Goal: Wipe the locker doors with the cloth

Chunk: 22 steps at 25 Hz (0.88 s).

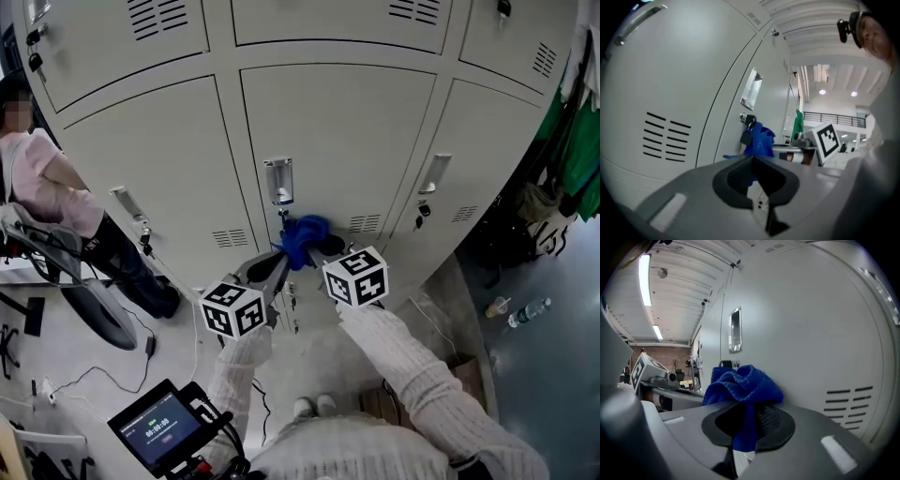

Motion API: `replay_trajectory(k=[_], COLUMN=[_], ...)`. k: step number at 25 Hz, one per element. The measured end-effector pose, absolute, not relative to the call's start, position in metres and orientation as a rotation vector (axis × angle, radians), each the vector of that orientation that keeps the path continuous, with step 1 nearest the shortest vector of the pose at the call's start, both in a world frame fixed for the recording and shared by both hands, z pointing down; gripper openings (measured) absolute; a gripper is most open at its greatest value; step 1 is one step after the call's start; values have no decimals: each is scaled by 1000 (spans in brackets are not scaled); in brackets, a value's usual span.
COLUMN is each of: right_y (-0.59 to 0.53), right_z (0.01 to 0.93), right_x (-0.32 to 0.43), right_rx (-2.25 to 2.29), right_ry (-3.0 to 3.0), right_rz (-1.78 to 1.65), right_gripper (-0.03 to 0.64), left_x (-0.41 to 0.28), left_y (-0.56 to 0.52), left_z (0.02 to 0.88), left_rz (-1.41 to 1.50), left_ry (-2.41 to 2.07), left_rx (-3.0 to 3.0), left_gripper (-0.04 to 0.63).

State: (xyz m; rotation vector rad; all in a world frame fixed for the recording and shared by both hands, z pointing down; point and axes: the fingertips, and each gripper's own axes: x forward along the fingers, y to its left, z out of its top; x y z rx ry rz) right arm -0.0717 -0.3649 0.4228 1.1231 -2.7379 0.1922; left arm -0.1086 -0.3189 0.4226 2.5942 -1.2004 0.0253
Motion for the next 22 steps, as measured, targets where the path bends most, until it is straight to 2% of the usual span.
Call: replay_trajectory(k=[5,16,22], right_y=[-366,-361,-352], right_z=[455,451,421], right_x=[-65,-61,-50], right_rx=[1145,1147,1167], right_ry=[-2683,-2665,-2702], right_rz=[343,330,258], right_gripper=[51,51,51], left_x=[-97,-91,-78], left_y=[-319,-315,-307], left_z=[439,437,409], left_rz=[78,72,30], left_ry=[-1164,-1165,-1146], left_rx=[2576,2574,2636], left_gripper=[6,6,6])
